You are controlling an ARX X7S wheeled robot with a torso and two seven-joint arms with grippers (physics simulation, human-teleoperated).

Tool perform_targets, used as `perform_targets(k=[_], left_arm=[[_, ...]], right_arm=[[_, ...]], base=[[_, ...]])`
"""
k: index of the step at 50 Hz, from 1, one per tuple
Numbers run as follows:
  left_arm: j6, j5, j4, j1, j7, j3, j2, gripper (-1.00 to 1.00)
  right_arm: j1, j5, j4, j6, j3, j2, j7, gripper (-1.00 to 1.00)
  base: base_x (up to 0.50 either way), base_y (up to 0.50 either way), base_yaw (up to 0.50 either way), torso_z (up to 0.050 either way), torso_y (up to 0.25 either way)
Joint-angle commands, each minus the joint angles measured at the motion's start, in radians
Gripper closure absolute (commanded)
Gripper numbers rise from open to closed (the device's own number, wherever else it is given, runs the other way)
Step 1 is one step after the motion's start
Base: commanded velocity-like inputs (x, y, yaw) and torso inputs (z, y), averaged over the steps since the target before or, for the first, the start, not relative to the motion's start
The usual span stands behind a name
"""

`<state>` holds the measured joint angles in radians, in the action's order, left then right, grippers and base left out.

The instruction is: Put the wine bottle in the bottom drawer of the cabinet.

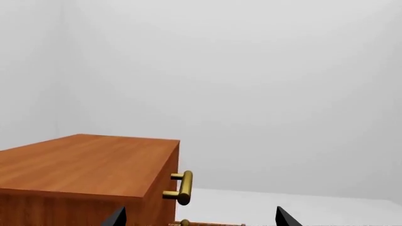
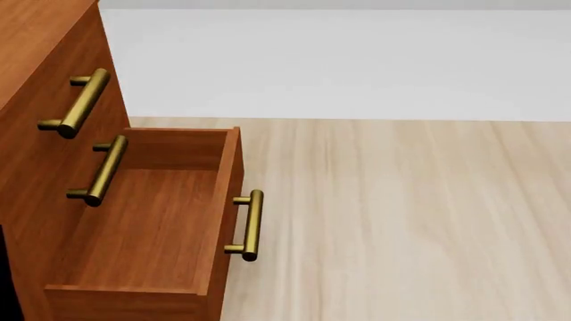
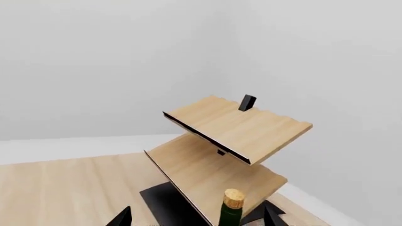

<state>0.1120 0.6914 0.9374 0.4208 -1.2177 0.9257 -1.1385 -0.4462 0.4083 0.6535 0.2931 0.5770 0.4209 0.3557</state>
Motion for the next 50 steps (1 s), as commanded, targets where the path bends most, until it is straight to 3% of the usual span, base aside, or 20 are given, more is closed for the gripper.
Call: perform_targets(k=[1, 30, 50], left_arm=[[0.001, -0.001, -0.007, -0.004, 0.002, 0.001, 0.003, -1.00], [0.000, 0.003, -0.019, -0.007, 0.012, -0.002, 0.012, -1.00], [-0.003, -0.002, -0.024, -0.011, 0.007, -0.004, 0.016, -1.00]], right_arm=[[0.017, 0.009, -0.029, 0.006, 0.008, 0.007, -0.001, -1.00], [0.060, -0.004, -0.166, -0.028, -0.004, 0.001, -0.016, -1.00], [0.125, 0.090, -0.212, 0.061, 0.015, 0.041, -0.026, -1.00]], base=[[0.00, 0.00, 0.00, 0.000, 0.000], [0.00, 0.00, 0.00, 0.000, 0.000], [0.00, 0.00, 0.00, 0.000, 0.000]])
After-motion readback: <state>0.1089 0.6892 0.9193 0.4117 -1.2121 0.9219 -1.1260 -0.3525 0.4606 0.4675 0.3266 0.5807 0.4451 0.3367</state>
